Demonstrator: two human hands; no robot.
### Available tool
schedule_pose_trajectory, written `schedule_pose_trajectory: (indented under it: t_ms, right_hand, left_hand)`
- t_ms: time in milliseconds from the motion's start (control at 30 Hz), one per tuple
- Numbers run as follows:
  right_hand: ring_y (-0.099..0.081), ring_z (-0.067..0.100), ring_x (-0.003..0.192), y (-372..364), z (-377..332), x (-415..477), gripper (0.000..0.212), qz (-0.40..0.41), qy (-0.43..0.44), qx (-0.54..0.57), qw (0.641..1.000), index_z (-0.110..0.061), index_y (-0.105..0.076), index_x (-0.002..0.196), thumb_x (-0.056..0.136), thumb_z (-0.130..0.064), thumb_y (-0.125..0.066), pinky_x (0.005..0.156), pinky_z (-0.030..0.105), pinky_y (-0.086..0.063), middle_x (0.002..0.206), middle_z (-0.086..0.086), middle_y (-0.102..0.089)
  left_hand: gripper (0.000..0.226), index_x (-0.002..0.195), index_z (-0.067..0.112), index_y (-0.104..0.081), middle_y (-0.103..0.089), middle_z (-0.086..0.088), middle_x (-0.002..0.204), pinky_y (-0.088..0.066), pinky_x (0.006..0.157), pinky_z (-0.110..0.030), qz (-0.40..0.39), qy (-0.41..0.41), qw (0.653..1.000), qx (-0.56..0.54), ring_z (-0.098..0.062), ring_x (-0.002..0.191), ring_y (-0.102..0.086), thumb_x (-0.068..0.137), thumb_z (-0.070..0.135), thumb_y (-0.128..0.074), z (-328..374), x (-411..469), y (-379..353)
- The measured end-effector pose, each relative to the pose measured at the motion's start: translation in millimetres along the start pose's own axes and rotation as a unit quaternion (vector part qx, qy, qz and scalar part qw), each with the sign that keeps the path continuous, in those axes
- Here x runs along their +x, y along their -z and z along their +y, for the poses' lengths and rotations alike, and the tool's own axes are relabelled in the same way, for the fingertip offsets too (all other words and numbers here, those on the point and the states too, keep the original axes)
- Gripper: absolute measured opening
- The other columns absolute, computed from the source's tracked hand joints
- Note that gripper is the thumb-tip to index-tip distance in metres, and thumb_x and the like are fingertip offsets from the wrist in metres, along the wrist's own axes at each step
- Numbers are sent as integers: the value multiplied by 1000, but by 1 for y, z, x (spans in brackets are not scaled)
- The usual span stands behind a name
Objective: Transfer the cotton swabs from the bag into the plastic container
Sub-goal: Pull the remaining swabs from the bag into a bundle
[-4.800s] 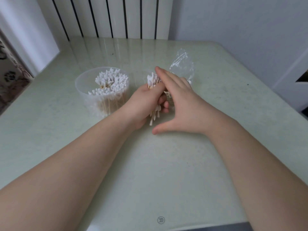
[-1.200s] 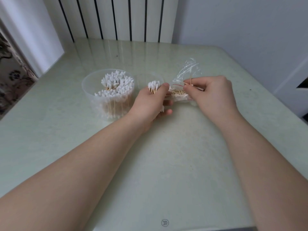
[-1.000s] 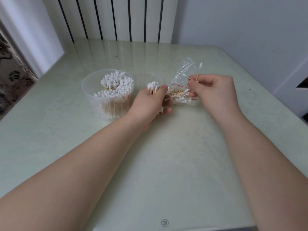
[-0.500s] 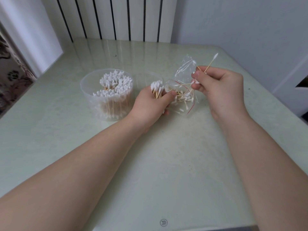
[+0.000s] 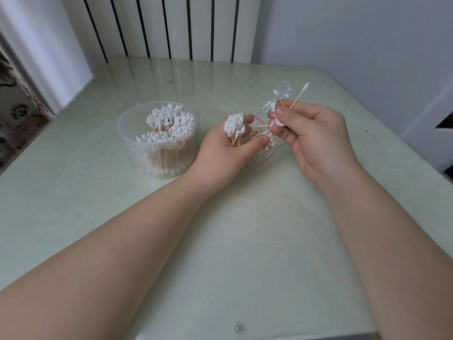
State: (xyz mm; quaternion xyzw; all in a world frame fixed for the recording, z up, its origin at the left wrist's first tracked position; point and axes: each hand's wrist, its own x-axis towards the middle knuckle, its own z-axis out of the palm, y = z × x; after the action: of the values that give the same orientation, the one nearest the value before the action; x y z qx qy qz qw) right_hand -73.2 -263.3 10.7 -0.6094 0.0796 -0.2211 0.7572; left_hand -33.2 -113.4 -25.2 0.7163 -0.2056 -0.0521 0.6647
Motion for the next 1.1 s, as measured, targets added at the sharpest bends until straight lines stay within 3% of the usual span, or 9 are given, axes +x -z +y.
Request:
schedule_pose_trajectory:
  t_ms: [167,233,300,533,700,800,933,1033,1100]
  right_hand:
    - [-66,19,72,-6,4,-3,7,-23,-56,49,997,4,-69,96,90,6,-65,64,22,-56,79,11,-73]
    - [-67,19,73,-7,6,-3,9,-26,-58,49,997,4,-68,98,90,5,-65,67,22,-56,81,11,-73]
    - [-66,20,71,-6,7,-2,10,-26,-49,36,998,4,-68,100,91,5,-65,66,25,-56,82,13,-72]
    - [-68,18,74,-1,11,4,11,-7,-5,-41,999,6,-72,98,88,5,-69,69,23,-55,95,14,-70]
    - [-71,15,72,0,9,6,13,16,20,-86,996,4,-74,98,85,5,-72,71,24,-56,101,7,-73]
    - [-70,14,70,3,6,7,16,41,34,-94,994,2,-74,100,84,4,-73,71,24,-56,100,9,-73]
    - [-72,14,68,12,0,10,17,97,56,-124,986,-5,-77,99,83,-3,-77,78,31,-61,91,-1,-77]
    - [-73,15,69,17,-3,9,15,85,68,-194,975,-16,-78,96,82,-9,-79,85,36,-61,88,-5,-78]
    - [-73,13,67,15,-3,5,16,51,71,-230,969,-17,-78,97,83,-9,-78,80,28,-60,85,-3,-78]
  left_hand:
    - [16,107,-13,-60,-65,-14,87,-54,69,-23,-81,-52,994,-46,-15,74,-61,93,-6,-65,3,-2,0]
    - [5,97,-3,-58,-60,-15,81,-56,68,-32,-97,-36,992,-70,-21,73,-60,95,-7,-61,4,-4,1]
    - [19,86,12,-59,-62,-11,80,-55,66,-35,-86,-32,995,-41,-19,71,-61,98,-4,-59,3,-4,0]
    - [23,87,22,-54,-63,-3,75,-42,55,-24,-89,-29,996,2,-6,53,-49,101,3,-53,1,0,1]
    - [24,112,29,-54,-56,13,70,-39,55,-25,-62,21,998,-14,-5,53,-47,90,26,-62,-6,4,0]
    - [5,91,24,-63,-51,16,56,-39,57,-29,-68,11,997,26,-7,51,-43,92,28,-62,-4,4,0]
    - [32,67,21,-51,-48,9,49,-41,58,-31,-26,36,998,50,-17,47,-46,96,32,-59,-6,6,0]
    - [40,65,17,-54,-57,-3,55,-43,59,-30,30,43,998,34,-20,50,-54,100,36,-55,-5,7,-1]
    - [35,74,13,-61,-64,-6,69,-55,60,-35,57,53,996,-38,-27,64,-67,102,32,-57,-3,7,-2]
